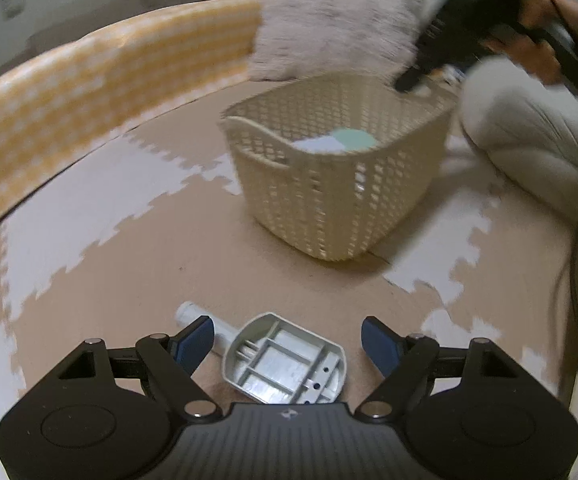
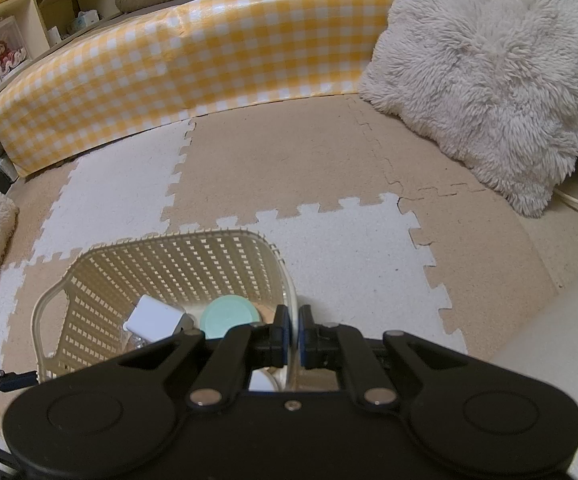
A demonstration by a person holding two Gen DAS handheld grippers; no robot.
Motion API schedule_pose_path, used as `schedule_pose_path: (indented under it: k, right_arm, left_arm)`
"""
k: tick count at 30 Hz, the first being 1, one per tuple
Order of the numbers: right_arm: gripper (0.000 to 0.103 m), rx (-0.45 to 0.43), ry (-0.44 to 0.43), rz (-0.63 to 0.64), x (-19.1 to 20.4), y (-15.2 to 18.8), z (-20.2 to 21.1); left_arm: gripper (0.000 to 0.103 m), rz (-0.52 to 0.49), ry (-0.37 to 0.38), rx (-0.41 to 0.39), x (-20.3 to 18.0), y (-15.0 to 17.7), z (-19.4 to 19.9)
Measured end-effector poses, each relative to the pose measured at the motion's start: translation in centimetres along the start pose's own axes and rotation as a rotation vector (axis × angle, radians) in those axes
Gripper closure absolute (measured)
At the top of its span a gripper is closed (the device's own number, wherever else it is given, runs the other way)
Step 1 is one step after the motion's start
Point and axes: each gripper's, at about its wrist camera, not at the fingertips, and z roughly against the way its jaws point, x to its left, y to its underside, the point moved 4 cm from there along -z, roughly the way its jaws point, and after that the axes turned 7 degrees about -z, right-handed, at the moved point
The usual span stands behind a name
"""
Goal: Organize rigid objects
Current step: 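Carry the white plastic holder with the left tool and release it into the basket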
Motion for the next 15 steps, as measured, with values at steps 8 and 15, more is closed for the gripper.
schedule_pose_path:
  k: [8, 15]
  right_arm:
    - [0.098, 0.0, 0.001, 0.001, -0.01, 0.01, 0.0]
    - [0.098, 0.0, 0.0, 0.0, 0.0, 0.02, 0.0]
  left_arm:
    - [0.039, -0.064, -0.041, 0.014, -0.53, 0.26, -0.35]
    - [0.039, -0.097, -0.065, -0.003, -0.98, 0.03, -0.14]
